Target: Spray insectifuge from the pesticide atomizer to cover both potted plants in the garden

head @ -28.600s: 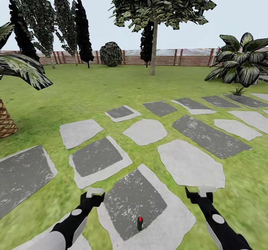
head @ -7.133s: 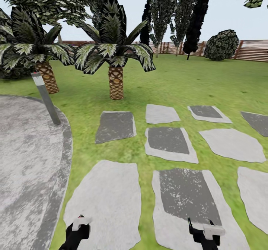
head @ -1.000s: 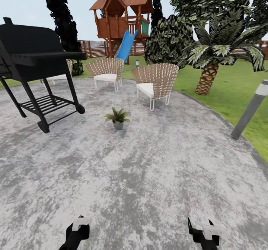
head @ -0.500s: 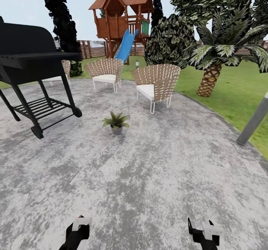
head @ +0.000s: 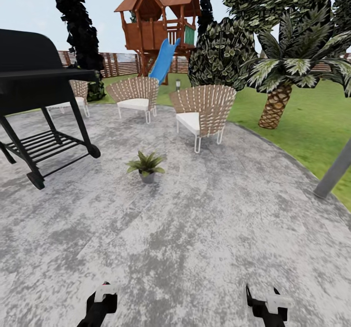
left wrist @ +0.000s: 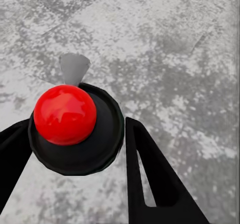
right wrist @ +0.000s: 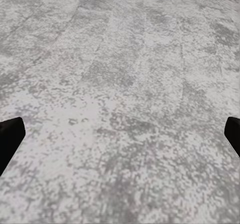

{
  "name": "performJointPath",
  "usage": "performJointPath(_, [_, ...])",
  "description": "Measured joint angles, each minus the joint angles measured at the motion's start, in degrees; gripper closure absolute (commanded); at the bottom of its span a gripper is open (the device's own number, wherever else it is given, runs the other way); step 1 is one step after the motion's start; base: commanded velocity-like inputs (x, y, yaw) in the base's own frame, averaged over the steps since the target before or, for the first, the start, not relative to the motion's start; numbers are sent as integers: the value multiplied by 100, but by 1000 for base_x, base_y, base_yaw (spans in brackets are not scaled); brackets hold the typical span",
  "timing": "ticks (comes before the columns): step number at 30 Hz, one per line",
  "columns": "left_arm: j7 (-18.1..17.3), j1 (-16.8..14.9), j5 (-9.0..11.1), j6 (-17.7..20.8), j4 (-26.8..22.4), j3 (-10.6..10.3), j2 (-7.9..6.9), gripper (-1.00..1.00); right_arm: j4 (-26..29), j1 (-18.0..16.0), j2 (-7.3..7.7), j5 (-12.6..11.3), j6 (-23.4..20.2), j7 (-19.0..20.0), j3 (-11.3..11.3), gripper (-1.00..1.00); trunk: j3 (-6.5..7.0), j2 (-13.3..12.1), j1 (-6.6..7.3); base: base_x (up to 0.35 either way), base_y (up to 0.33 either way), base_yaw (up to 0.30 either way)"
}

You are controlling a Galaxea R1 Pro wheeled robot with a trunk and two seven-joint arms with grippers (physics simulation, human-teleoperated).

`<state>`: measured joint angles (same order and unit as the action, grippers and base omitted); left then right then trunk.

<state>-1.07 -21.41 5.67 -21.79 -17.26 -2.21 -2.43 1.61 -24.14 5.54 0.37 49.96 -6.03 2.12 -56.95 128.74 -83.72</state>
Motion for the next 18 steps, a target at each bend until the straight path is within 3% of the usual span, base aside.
performJointPath(18, [3, 0, -2, 0, 0, 0, 0, 100, 0, 0, 0, -5, -1, 4, 0, -100, 0, 0, -1, 278, -158, 11])
